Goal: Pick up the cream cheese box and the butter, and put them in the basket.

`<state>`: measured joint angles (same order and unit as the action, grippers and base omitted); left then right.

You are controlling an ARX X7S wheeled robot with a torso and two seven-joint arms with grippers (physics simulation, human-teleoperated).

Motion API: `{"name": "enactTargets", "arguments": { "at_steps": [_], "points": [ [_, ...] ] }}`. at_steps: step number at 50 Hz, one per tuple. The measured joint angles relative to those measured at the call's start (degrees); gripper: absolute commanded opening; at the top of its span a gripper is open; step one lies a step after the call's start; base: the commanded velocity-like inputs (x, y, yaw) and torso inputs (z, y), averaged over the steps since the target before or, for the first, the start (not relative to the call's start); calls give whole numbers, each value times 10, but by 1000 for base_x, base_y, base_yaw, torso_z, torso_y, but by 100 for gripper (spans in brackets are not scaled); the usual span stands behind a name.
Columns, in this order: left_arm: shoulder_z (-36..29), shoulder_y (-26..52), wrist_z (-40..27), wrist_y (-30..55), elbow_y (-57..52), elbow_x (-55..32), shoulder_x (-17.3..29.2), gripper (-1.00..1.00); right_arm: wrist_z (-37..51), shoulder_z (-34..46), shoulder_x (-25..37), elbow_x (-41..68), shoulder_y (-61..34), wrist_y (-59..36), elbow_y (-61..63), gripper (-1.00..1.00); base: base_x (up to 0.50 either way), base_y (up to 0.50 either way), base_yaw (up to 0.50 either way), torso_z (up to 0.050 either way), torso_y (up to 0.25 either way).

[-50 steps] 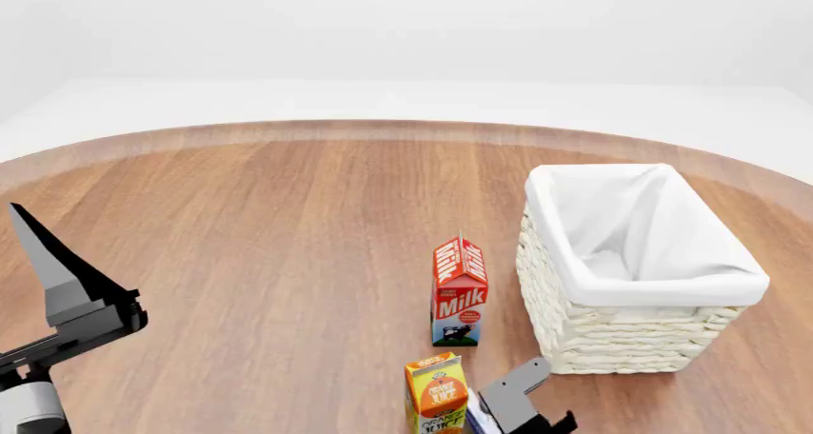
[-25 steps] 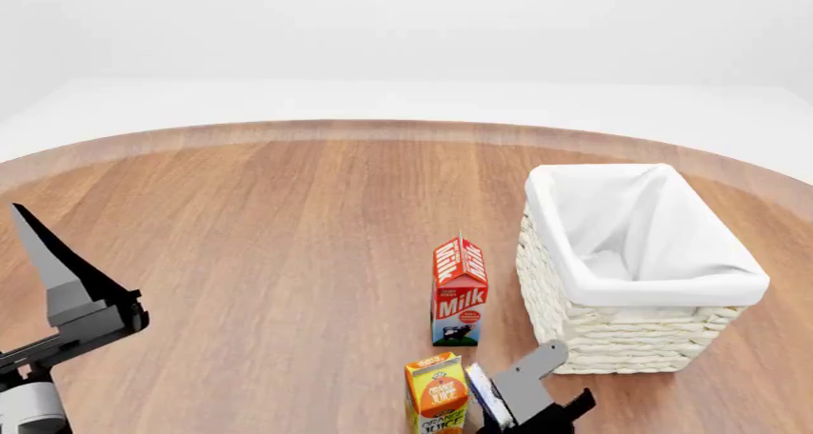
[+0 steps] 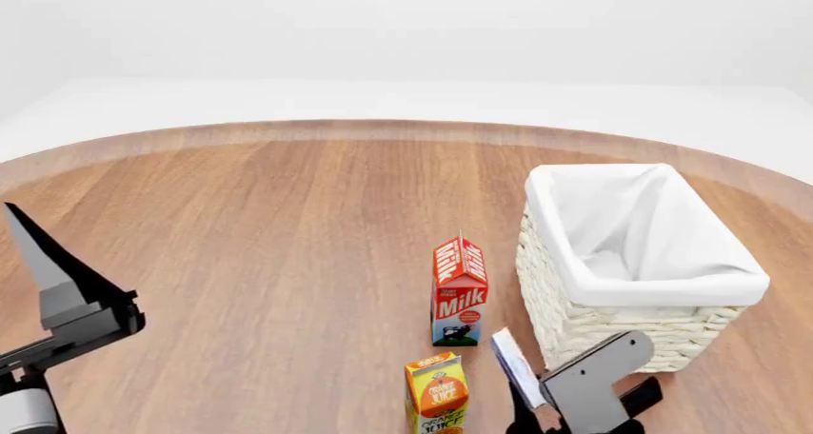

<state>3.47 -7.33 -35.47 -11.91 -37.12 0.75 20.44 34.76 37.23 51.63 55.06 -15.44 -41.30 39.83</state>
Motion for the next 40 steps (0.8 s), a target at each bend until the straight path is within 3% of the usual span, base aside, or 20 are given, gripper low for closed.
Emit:
{"name": "enactTargets", "arguments": {
  "at_steps": [22,40],
  "points": [
    [0,-3,-4,2,-10,0,3,100,98,-102,119,113,4,24,137,-100,0,0,0,0,0],
    [-4,-1,-4,-1,-7,-1,7,100,157,-202,228,228,-75,57,180,-100,0,0,0,0,1]
  ]
}}
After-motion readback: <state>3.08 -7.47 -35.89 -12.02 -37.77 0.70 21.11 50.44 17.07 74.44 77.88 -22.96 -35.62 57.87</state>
